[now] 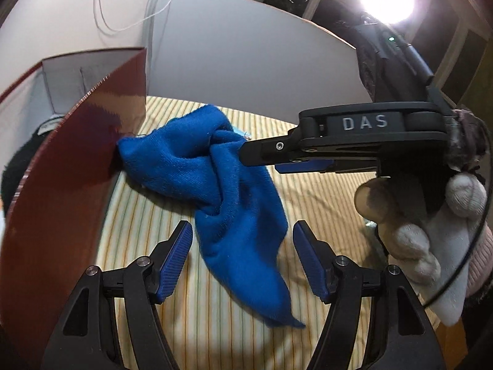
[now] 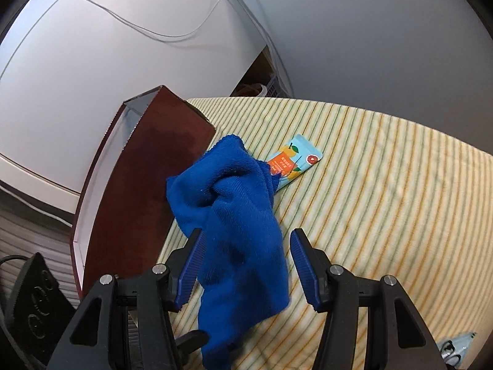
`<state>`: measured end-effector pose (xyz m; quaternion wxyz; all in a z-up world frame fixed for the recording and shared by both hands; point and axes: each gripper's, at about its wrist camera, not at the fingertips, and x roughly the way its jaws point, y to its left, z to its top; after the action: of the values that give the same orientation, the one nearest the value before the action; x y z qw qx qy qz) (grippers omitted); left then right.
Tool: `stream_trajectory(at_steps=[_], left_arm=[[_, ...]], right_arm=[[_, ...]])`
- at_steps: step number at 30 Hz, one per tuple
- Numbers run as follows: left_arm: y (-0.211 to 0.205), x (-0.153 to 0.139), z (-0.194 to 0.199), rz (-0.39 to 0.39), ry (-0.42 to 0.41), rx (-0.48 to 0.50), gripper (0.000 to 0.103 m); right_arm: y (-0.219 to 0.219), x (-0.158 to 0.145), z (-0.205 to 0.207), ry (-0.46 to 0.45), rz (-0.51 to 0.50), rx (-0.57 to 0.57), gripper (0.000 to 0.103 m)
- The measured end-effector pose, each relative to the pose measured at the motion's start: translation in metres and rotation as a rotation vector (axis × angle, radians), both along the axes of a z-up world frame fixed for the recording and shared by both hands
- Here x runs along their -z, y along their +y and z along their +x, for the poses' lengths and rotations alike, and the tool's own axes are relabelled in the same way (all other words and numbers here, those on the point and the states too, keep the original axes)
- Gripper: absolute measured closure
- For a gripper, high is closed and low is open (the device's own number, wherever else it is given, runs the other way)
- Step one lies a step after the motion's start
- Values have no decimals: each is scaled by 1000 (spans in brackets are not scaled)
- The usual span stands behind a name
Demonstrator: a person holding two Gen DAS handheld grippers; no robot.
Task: Organize soft objects
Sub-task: 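Move both grippers to the blue towel and pinch it closed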
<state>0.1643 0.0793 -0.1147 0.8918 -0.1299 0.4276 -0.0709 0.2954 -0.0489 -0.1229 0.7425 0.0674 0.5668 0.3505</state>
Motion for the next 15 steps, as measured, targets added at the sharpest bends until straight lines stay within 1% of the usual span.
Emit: stream_trajectory(at_steps=[2, 3, 6, 9, 11, 12, 13, 14, 15], left_arm=[[0, 5, 5, 5, 2, -4, 36], [0, 6, 6, 4, 5, -7, 36], [2, 10, 10, -6, 10, -16, 36], [3, 14, 13, -20, 11, -14, 42], [3, 15, 12, -18, 10, -10, 50], [4, 16, 13, -18, 11, -9, 52], [5, 16, 14, -22, 11, -9, 58], [5, 17, 14, -24, 14, -6, 68], [5, 18, 14, -25, 17, -4, 73]], right_arm=[[3, 3, 1, 10, 11, -8, 50], [5, 5, 2, 86, -30, 38, 50], [10, 10, 1, 96, -28, 25, 50], [14, 15, -1, 104, -31, 16, 50], [17, 17, -2, 106, -32, 10, 51], [18, 17, -4, 104, -34, 8, 55], [19, 17, -5, 103, -35, 6, 62], [21, 17, -6, 107, -34, 1, 66], [22, 18, -7, 111, -35, -3, 72]])
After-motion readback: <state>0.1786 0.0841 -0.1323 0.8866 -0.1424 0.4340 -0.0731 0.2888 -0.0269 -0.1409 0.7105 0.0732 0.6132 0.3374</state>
